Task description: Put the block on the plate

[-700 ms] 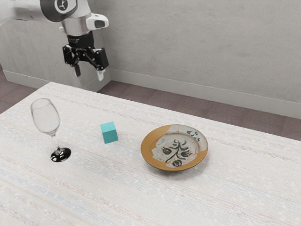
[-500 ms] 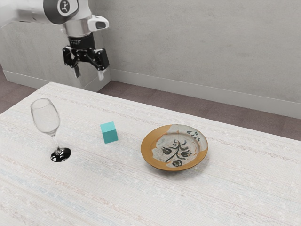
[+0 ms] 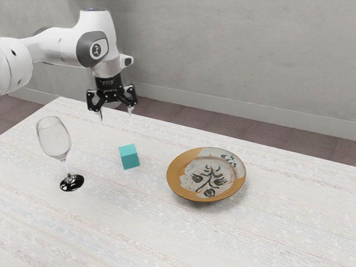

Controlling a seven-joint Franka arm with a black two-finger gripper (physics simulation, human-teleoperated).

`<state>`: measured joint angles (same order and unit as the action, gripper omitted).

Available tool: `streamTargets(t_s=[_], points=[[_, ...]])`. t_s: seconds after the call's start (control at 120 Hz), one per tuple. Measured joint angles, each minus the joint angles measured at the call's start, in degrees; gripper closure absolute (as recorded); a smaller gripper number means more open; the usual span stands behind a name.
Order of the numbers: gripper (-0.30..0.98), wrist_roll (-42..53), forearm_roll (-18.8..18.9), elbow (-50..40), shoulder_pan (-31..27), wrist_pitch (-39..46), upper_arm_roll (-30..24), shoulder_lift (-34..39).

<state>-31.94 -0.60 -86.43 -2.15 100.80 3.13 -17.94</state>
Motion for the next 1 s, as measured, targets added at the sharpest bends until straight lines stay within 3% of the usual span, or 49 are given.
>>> streamTargets(t_s=[0.3, 0.433, 1.0], points=[[0.0, -9.7, -4.4, -0.6, 0.0, 7.4, 2.0, -8.3], [0.0, -13.1, -5.2, 3.5, -0.1, 8.8, 3.3, -12.4], [0.0, -15.4, -5.4, 12.0, -0.9, 11.8, 5.1, -23.8]])
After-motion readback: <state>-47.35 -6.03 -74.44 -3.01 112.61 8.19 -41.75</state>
